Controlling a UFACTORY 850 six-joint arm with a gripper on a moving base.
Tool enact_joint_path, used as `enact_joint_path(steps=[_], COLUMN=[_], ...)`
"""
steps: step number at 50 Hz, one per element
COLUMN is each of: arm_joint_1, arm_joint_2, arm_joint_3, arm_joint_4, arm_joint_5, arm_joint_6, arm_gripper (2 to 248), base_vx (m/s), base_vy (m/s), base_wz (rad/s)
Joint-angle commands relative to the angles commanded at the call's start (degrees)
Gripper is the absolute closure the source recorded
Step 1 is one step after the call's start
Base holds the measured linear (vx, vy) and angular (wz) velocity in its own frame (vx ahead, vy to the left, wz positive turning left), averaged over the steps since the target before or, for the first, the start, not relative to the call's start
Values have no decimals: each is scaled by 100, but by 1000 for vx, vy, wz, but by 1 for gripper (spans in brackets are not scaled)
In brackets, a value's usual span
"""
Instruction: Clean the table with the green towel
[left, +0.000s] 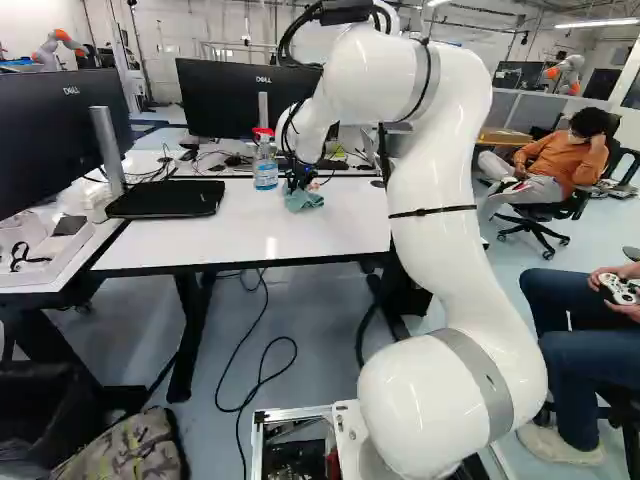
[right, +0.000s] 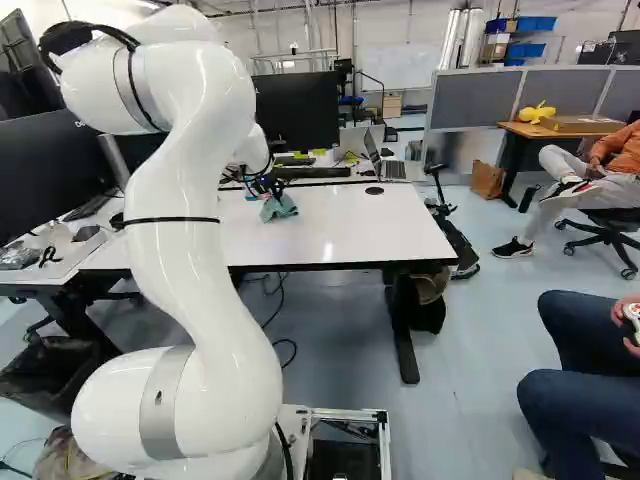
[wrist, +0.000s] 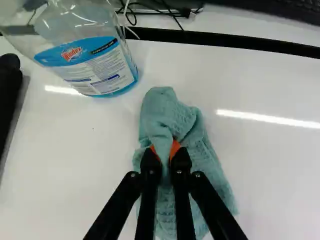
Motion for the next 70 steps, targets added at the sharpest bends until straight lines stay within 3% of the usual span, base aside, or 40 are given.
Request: enact_joint_path(steps=[14, 32, 51, 70], arm_joint_1=[-158, -444, -601, -614], arm_joint_2=[205, 221, -129, -582], arm_joint_3=[287, 310, -180, -826], arm_joint_4=[0, 0, 0, 0], arm_joint_5=[0, 0, 0, 0], arm_joint_6=[0, 0, 0, 0], arm_gripper=[213, 213, 213, 213], base_vx=[0, 0, 0, 0], base_vy=[0, 0, 0, 0], base_wz=[0, 0, 0, 0])
